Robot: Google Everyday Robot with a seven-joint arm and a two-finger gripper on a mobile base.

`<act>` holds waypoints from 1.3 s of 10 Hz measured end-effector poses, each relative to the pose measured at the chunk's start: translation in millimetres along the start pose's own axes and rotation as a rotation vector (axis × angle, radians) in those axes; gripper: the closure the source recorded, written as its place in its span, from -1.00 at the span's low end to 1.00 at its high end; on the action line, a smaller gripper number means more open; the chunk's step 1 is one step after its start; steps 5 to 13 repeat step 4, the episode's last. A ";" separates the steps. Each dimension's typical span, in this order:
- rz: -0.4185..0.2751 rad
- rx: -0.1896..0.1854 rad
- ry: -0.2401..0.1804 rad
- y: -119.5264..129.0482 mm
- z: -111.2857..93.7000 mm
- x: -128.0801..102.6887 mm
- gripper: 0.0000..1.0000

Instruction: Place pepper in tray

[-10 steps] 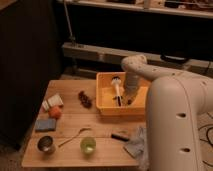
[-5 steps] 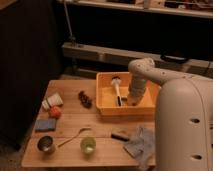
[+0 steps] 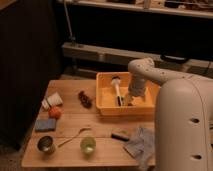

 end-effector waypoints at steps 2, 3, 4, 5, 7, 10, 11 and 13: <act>0.000 0.000 0.001 0.1 -1.6 0.2 -0.60; 0.001 0.000 0.000 0.6 -7.7 0.7 -0.60; 0.001 0.000 0.000 1.4 -17.9 1.8 -0.60; 0.001 0.000 0.000 1.4 -17.9 1.8 -0.60; 0.001 0.000 0.000 1.4 -17.9 1.8 -0.60; 0.001 0.000 0.000 1.4 -17.9 1.8 -0.60; 0.001 0.000 0.000 1.4 -17.9 1.8 -0.60; 0.001 0.000 0.000 1.4 -17.9 1.8 -0.60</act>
